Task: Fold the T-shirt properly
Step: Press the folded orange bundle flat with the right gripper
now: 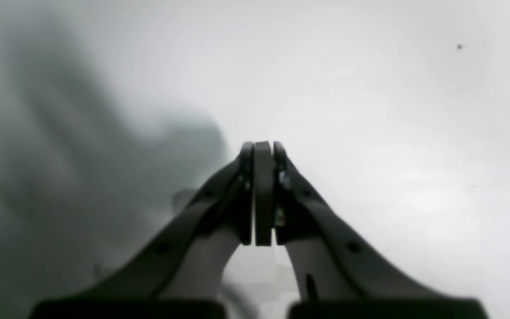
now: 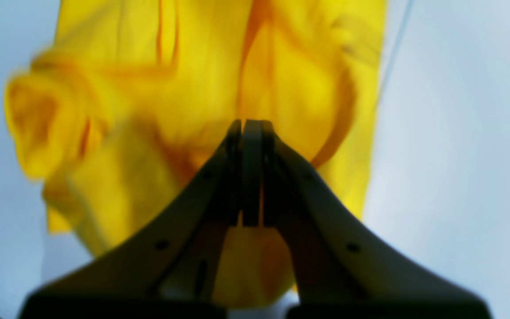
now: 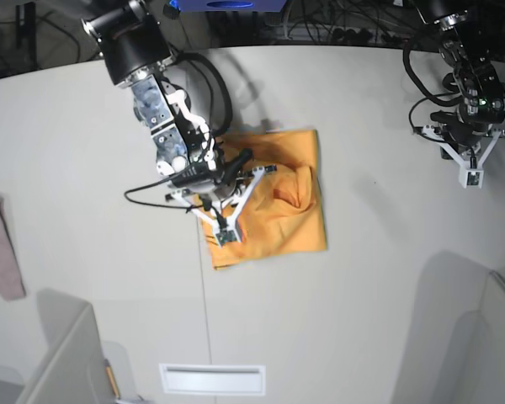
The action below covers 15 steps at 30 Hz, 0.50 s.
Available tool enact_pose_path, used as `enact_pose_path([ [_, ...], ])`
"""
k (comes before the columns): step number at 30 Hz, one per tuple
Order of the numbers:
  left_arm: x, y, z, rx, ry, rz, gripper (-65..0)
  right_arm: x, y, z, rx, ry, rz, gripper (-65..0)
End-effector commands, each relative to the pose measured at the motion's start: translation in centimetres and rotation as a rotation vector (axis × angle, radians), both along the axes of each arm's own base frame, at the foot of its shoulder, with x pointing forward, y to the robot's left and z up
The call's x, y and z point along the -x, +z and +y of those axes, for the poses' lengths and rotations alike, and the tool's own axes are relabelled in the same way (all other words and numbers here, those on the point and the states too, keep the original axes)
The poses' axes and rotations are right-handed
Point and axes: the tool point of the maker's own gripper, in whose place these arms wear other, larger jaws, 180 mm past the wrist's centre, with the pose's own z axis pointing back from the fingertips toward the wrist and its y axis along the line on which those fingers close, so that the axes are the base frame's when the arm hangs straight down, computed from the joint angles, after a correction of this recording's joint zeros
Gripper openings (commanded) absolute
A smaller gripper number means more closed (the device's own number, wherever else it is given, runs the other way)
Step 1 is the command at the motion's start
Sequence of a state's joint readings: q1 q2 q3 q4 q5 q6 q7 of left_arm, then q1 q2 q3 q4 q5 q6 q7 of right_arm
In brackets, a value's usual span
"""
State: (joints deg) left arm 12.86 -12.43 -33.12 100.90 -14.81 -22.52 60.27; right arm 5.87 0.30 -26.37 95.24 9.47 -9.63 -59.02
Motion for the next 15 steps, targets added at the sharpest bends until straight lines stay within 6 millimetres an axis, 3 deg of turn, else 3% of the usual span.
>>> enact_pose_path([
  [1,-1.0,1.3,0.4,-0.021,-0.008,-0.044,-65.0,-0.8,1.9,1.1,-0.034,0.015,-0.067,-65.0],
  [9,-1.0,1.3,0.5,-0.021,-0.007,-0.046,-65.0,4.4,2.2,5.6,-0.079,0.167,-0.054,-65.0],
  [12,-0.8,1.2,0.5,-0.022,-0.004,-0.042,-65.0,4.2,2.4,5.8,-0.079,0.173,-0.061,-65.0],
  [15,-0.7,1.2,0.6,-0.023,-0.003,-0.038,-65.0,2.6,3.2,5.3,-0.078,0.110,-0.082,-65.0],
])
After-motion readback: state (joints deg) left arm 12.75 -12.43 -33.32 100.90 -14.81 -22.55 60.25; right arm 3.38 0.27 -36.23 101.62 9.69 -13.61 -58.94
